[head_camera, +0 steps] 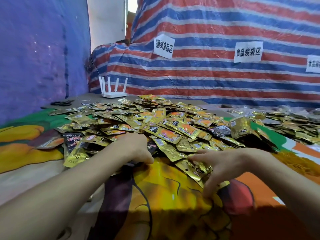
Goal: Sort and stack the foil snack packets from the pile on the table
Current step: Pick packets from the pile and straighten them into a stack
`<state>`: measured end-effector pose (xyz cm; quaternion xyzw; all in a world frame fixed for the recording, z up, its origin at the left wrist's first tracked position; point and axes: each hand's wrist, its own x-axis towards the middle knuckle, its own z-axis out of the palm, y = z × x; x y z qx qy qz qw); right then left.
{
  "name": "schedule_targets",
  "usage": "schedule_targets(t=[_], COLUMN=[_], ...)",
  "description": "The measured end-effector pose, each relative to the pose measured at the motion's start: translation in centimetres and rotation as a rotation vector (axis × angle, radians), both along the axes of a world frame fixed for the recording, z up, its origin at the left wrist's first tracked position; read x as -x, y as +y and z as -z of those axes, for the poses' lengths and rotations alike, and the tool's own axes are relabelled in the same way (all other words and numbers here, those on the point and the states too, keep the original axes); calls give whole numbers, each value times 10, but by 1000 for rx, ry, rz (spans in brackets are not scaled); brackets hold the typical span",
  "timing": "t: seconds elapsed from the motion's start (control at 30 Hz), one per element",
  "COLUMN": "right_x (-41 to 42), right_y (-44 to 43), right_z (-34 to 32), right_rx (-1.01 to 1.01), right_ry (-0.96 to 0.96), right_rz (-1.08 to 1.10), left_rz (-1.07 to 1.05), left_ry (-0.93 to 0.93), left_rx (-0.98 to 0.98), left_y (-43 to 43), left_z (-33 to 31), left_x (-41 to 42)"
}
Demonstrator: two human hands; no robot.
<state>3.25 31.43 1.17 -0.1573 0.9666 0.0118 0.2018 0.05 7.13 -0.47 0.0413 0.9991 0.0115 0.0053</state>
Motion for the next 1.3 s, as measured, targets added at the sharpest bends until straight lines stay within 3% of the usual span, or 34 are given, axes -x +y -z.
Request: schedule_targets(t=[0.1,0.23,0.43,0.6,0.83,0.97,1.07,1.23,1.3], right_x=[0,-1,1,13,17,11,8,16,22], right_y=[-2,-6,-11,-27,-36,-31,-32,-33,-35], right_z=[0,-1,2,21,15,0,0,12,14], right_rx=[63,94,143,106,114,170,89,41,31], right_ry=[-11,4,-33,268,166,79,50,99,243], right_rz=[26,32,28,6,-1,-46,-141,-228,-279], left_rz=[8,-52,-61,9,30,-10,-46,-23,4], left_ry=[78,156,-15,-41,-174,-100,19,57,41], left_rx=[112,-16,-165,-186,-174,-80,-57,-94,-151], left_y=[8,5,-16,-23,-28,-20,-14,-16,-20], left_z=[5,0,-12,-18,-16,-1,13,18,16], left_x=[-1,1,12,9,-8,-16,-17,-8,-2])
